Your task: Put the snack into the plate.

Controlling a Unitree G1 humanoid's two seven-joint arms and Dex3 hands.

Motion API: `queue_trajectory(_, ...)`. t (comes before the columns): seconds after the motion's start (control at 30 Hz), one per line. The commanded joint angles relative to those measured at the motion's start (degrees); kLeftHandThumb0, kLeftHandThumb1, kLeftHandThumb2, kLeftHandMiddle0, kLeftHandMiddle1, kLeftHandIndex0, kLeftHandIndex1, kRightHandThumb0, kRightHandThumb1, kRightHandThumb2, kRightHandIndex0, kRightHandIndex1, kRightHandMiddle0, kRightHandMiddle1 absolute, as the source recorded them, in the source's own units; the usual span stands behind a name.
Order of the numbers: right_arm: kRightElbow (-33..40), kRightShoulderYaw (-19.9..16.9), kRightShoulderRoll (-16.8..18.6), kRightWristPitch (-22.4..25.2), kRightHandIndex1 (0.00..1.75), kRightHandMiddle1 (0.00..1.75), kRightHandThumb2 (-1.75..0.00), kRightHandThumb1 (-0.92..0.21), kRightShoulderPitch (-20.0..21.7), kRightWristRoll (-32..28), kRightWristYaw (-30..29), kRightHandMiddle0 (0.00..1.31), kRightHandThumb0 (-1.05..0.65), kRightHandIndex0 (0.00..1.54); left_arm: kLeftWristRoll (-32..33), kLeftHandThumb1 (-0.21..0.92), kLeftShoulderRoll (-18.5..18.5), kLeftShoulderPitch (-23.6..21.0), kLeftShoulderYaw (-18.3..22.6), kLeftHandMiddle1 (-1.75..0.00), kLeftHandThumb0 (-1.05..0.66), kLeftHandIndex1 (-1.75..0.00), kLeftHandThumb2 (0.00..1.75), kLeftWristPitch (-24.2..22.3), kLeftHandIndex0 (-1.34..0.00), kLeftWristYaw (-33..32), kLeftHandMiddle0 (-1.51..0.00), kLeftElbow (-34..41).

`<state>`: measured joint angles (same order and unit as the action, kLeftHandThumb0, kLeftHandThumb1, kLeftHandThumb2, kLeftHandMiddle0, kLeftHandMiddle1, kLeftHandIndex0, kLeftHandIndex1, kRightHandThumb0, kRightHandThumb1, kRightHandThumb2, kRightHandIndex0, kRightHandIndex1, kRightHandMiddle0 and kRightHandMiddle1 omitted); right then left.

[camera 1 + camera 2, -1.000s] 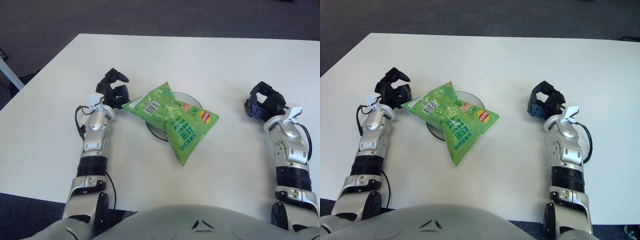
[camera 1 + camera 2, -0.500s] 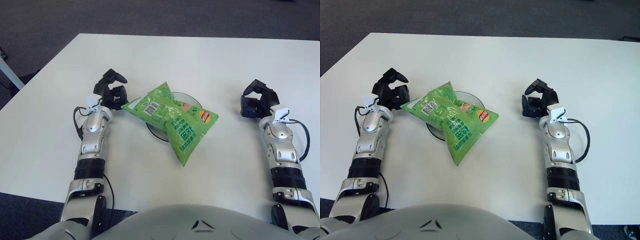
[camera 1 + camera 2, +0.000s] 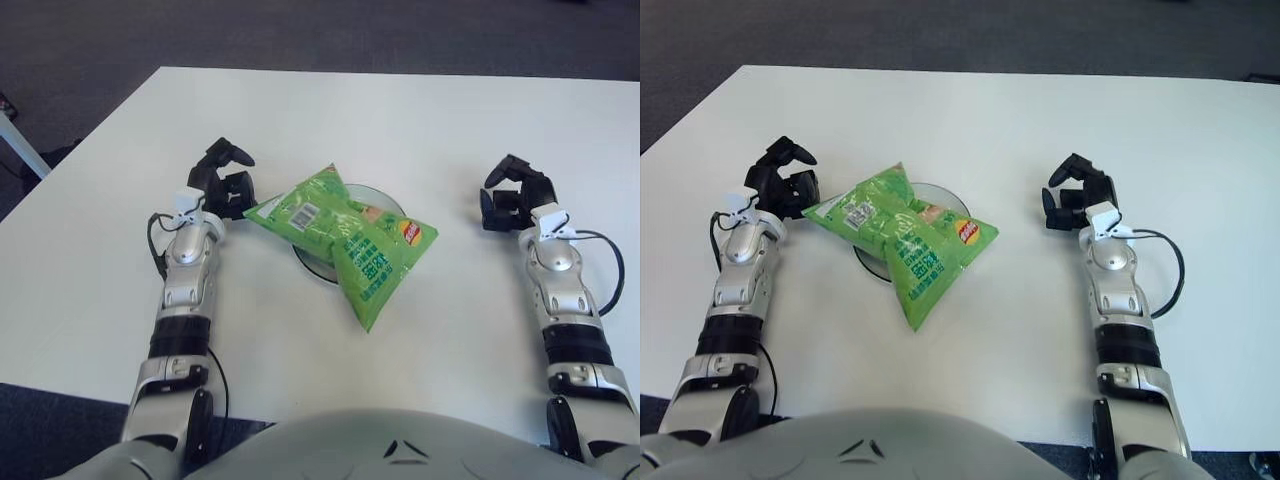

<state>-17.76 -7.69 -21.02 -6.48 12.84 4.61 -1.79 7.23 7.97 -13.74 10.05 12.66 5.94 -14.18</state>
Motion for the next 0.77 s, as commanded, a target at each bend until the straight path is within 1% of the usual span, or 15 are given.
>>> queue_trajectory(0.0, -4.0, 1.3, 0.7, 1.4, 1.75, 1.75, -1.37, -0.28, -2.9, 1.4, 0.6, 0.65, -0.5, 1.36, -0.6, 0.31, -0.9, 4.1, 0.1, -1.75, -0.48, -1.75, 1.33, -0.2, -0.62, -0.9, -1.21, -2.7)
queue_trajectory(0.23, -5.9, 1.1, 0.5, -0.6, 1.75, 1.75, -1.38, -0.27, -2.4, 0.7, 1.7, 0.65, -0.5, 1.36, -0.7, 0.31, -0.8, 4.0, 0.1, -1.75, -0.48, -1.75, 1.32, -0.7, -0.62, -1.1, -1.2, -2.8)
queue_trajectory(0.5, -6.0, -0.2, 1.3, 0.5, 1.75, 1.75, -1.39, -0.27, -2.3, -2.5, 3.5, 0.66, -0.51, 1.37, -1.1, 0.31, -0.3, 4.2, 0.0, -1.75, -0.48, -1.75, 1.32, -1.9, -0.61, -1.3, -1.19, -2.3)
queue_trajectory(0.63, -6.0, -0.9, 1.8, 1.1, 1.75, 1.75, -1.39, -0.27, -2.2, -3.8, 3.8, 0.66, -0.51, 1.37, -2.1, 0.31, 0.0, 4.2, -0.2, -1.75, -0.48, -1.75, 1.32, -2.2, -0.62, -1.9, -1.19, -2.5)
queue_trajectory(0.73, -6.0, -1.4, 2.2, 1.1, 1.75, 1.75, -1.39, -0.26, -2.1, -4.9, 4.0, 0.66, -0.51, 1.37, -3.2, 0.31, 0.3, 4.2, -0.4, -1.75, -0.49, -1.75, 1.33, -3.2, -0.62, -2.9, -1.2, -2.4)
